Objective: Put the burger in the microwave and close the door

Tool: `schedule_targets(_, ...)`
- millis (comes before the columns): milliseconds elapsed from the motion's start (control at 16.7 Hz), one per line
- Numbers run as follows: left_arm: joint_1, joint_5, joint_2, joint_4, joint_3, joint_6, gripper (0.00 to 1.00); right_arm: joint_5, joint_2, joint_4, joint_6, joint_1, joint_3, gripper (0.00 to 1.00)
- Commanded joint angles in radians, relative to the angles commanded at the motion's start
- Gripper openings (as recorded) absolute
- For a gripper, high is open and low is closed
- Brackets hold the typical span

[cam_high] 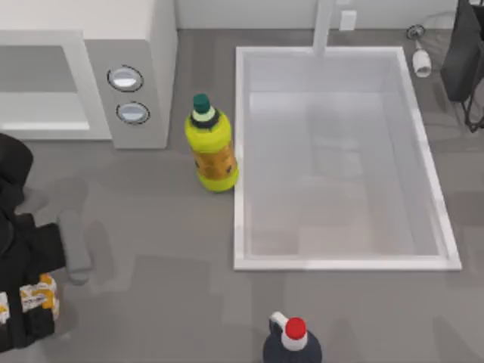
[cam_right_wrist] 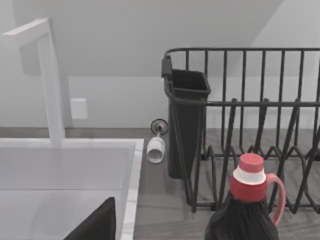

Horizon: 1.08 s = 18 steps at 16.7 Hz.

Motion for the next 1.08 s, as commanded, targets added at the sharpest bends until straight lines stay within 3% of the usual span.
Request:
schedule_targets(540,0.0,0.0,0.0,0.0,0.0,0.0,0.02,0.0,0.0,0.0,0.0,0.0,0.0,1.0)
schedule_targets(1020,0.0,0.0,0.0,0.0,0.0,0.0,0.0,0.0,0.0,0.0,0.0,0.0,0.0,1.0)
schedule_targets(1080,0.002,0.011,-0.069,-0.098,0.038,-0.017,0.0,0.0,0.0,0.0,0.0,0.0,0.0,1.0)
